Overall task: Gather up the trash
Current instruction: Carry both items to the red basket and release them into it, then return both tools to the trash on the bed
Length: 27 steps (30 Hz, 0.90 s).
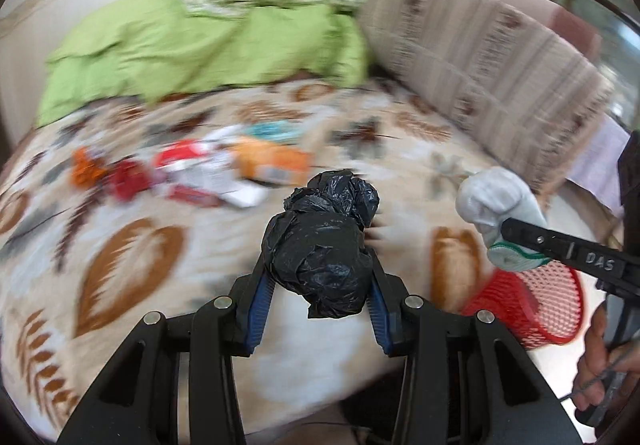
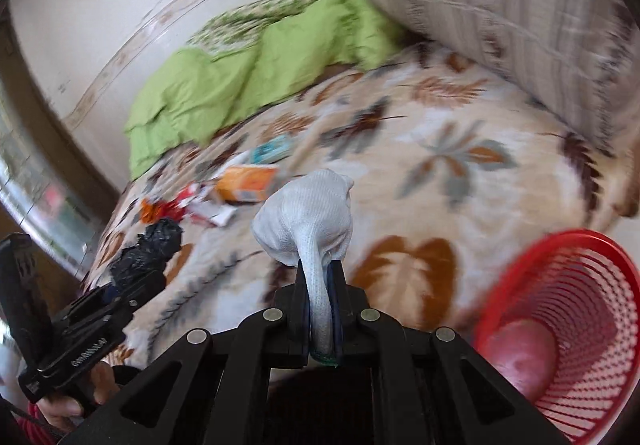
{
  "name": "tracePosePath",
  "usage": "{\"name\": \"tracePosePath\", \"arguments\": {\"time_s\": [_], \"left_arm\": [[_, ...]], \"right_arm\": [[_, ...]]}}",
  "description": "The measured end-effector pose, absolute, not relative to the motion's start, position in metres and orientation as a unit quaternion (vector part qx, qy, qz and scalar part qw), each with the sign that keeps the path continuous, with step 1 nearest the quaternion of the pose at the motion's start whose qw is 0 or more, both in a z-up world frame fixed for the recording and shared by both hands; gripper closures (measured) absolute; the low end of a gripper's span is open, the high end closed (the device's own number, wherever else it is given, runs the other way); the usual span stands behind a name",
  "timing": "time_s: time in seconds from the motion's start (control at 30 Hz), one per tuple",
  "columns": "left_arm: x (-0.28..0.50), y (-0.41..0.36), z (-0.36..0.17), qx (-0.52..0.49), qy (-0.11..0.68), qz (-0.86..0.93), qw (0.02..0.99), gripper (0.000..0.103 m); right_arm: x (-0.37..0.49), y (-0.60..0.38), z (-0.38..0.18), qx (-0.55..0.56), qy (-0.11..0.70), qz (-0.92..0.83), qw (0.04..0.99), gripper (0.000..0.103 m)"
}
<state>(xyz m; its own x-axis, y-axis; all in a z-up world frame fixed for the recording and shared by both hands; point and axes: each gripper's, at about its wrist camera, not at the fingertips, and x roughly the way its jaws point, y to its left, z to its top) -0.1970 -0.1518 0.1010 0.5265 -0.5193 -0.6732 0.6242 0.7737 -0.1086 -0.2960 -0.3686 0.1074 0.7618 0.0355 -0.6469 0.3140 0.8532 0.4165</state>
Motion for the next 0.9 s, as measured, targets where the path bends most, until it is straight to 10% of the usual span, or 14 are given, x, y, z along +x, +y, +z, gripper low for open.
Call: {"name": "tracePosePath", "arguments": {"time_s": [0.47,0.6,0.9], "left_arm": [[-0.279,-0.338,0.098,0.135,0.387,-0.529,0.743,0.061],[-0.293,-0.357,0.095,0.144,0.389,-0.549,0.726,0.029],[-0.271,-0.311,0.104,0.121,0.377,-0.509,0.764,0.027]], "right_arm": [[-0.42,-0.485,0.089,0.331,0.331,-0.247,0.849,0.093],[-0.433,-0.498,0.085,0.344,0.328,-0.268,0.838,0.07],[-0.416,-0.489,0.101,0.32,0.313,-0.248,0.859,0.05]]}}
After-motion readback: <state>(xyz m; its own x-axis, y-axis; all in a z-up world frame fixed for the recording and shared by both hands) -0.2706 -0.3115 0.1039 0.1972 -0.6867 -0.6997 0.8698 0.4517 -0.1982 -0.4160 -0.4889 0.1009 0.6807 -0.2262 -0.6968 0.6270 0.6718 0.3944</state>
